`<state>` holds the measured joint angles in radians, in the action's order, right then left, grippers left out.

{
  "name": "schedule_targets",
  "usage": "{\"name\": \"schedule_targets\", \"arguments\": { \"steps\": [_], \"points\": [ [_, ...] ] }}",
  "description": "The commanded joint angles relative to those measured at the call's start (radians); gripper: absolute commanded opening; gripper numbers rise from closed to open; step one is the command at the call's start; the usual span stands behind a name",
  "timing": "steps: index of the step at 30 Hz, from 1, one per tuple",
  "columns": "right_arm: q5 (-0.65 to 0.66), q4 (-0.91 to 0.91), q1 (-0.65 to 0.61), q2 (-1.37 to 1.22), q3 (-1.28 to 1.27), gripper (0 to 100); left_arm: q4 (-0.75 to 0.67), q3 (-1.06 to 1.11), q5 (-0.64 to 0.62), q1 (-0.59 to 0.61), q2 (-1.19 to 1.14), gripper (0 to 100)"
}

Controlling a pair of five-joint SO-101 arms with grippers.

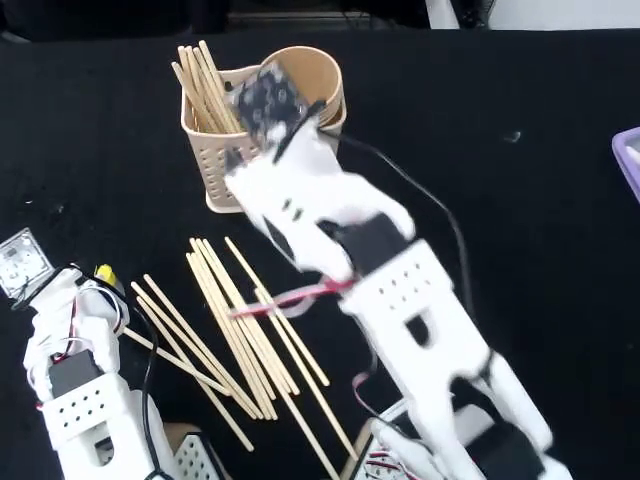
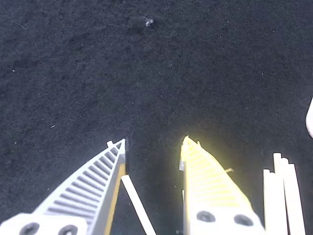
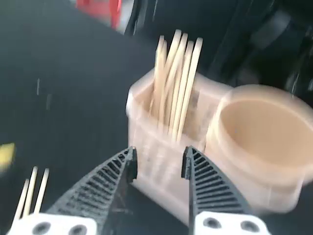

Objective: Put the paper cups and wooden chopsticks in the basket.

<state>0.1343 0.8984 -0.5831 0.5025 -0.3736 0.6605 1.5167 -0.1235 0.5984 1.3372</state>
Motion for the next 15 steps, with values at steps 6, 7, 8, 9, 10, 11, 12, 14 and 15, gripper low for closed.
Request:
{"name": "schedule_targets", "arguments": {
  "steps": [6,7,8,9,10,11,12,14,15],
  "points": [
    [-0.002,-0.046,-0.060,0.160,-0.493,15.5,-0.020,-0.036,0.012,-0.013,0.012,19],
    [-0.002,-0.089,-0.098,0.160,-0.549,15.5,-0.020,-0.036,0.012,-0.013,0.012,19],
    [-0.002,-0.124,-0.143,0.154,-0.595,15.5,-0.020,-0.036,0.012,-0.013,0.012,19],
    [-0.002,-0.155,-0.196,0.143,-0.631,15.5,-0.020,-0.036,0.012,-0.013,0.012,19],
    [-0.002,-0.180,-0.249,0.130,-0.657,15.6,-0.020,-0.036,0.012,-0.013,0.012,19],
    [-0.003,-0.192,-0.296,0.111,-0.670,15.6,-0.020,-0.036,0.012,-0.013,0.012,19],
    [-0.009,-0.192,-0.334,0.088,-0.668,15.6,-0.020,-0.038,0.012,-0.010,0.012,19],
    [-0.011,-0.193,-0.387,0.035,-0.656,15.7,-0.020,-0.039,0.012,-0.007,0.012,19],
    [-0.011,-0.198,-0.404,0.005,-0.647,15.7,-0.020,-0.039,0.012,-0.007,0.012,19]
  ]
}}
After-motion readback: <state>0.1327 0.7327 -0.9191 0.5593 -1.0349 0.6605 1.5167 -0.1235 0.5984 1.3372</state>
